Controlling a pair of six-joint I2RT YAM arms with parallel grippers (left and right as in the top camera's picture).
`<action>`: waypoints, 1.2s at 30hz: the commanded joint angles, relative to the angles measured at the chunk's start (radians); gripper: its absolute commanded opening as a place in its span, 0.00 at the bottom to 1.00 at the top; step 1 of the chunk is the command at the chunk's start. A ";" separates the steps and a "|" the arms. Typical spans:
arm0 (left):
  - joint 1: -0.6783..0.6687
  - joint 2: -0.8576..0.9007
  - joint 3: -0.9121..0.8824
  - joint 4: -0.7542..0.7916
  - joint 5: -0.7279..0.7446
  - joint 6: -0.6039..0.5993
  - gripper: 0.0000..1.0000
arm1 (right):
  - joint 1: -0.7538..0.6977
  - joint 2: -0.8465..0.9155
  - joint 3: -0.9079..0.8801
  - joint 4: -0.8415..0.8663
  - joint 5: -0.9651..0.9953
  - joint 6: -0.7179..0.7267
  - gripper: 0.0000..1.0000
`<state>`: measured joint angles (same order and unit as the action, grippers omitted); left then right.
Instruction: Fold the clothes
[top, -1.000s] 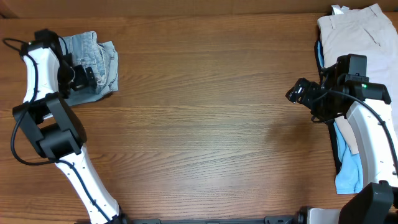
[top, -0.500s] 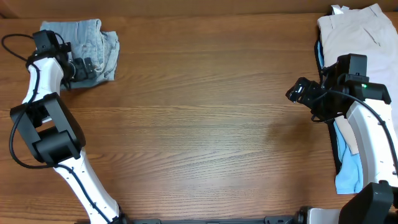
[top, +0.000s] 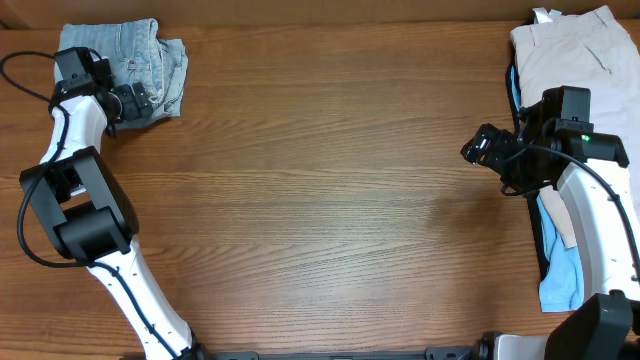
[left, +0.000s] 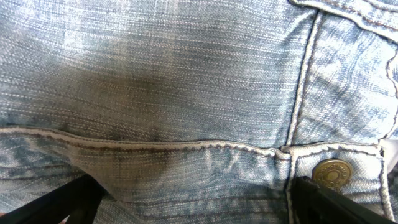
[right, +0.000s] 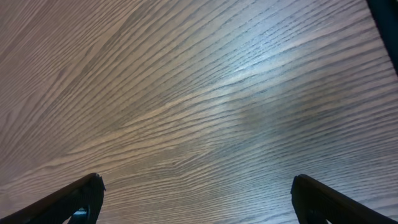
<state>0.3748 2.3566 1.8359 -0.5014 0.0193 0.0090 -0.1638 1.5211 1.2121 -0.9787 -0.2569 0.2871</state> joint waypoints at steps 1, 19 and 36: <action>0.001 0.051 -0.019 -0.030 -0.055 -0.024 1.00 | -0.004 -0.022 0.024 0.009 0.014 -0.006 1.00; -0.089 -0.130 0.126 -0.195 0.102 0.046 1.00 | -0.004 -0.022 0.024 0.013 0.021 -0.006 1.00; -0.330 0.077 0.126 -0.003 -0.008 0.081 1.00 | -0.004 -0.022 0.024 0.012 0.022 -0.006 1.00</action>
<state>0.0406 2.4100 1.9511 -0.5186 0.0673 0.0719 -0.1638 1.5211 1.2121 -0.9695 -0.2462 0.2867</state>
